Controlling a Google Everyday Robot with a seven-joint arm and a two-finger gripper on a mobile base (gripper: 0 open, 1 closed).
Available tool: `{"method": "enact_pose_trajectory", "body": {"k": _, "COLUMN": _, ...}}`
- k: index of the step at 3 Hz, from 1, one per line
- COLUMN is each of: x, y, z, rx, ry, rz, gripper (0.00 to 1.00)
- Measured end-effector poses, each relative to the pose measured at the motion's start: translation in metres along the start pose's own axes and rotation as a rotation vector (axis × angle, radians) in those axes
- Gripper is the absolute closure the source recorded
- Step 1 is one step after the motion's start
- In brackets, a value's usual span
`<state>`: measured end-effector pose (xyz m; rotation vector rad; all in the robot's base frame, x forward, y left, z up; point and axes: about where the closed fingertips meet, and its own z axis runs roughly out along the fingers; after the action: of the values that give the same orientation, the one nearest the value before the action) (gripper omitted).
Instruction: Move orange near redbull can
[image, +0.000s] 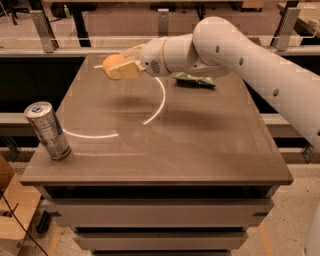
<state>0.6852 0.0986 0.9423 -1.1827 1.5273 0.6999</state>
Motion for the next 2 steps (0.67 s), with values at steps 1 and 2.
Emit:
{"method": "enact_pose_trajectory", "body": {"k": 1, "x": 0.002, "y": 0.042, "z": -0.001, "rx": -0.064, "ry": 0.016, "rz": -0.023, "gripper": 1.0}}
{"method": "enact_pose_trajectory", "body": {"k": 2, "x": 0.006, "y": 0.084, "z": 0.002, "rx": -0.131, "ry": 0.014, "rz": -0.026, "gripper": 1.0}}
